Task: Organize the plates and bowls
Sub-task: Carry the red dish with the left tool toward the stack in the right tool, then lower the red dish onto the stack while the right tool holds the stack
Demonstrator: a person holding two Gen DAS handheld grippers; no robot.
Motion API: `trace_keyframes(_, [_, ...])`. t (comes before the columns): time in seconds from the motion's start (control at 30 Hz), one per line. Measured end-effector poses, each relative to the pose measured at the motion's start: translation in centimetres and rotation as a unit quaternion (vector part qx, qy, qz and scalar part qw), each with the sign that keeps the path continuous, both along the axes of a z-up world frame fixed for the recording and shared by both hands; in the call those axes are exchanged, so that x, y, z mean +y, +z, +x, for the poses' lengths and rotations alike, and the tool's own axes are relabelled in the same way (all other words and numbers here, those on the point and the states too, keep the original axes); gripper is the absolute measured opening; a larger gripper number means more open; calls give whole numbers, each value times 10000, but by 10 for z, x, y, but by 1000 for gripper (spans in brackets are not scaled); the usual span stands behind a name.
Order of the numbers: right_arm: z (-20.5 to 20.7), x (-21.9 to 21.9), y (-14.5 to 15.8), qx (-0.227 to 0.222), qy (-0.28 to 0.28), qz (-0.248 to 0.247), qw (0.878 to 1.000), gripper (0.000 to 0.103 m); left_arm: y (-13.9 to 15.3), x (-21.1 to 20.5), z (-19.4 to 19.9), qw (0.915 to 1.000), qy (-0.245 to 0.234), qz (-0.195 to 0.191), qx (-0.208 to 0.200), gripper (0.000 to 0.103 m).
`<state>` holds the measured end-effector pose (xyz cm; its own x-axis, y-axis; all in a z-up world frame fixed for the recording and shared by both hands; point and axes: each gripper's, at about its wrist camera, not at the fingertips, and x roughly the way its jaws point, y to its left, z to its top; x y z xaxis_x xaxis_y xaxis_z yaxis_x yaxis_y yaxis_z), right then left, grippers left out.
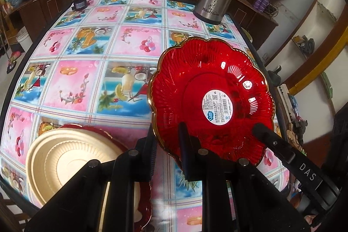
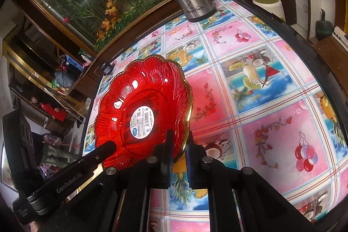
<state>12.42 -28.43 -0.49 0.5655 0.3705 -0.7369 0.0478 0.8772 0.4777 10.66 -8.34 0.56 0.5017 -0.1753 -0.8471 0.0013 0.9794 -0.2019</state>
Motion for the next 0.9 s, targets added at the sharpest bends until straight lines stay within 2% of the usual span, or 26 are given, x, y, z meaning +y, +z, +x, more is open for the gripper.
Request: trace_keyframes(0.9, [-28, 52, 16, -268, 462, -155, 9985, 9, 9, 50, -42, 9989, 333, -157, -277, 17])
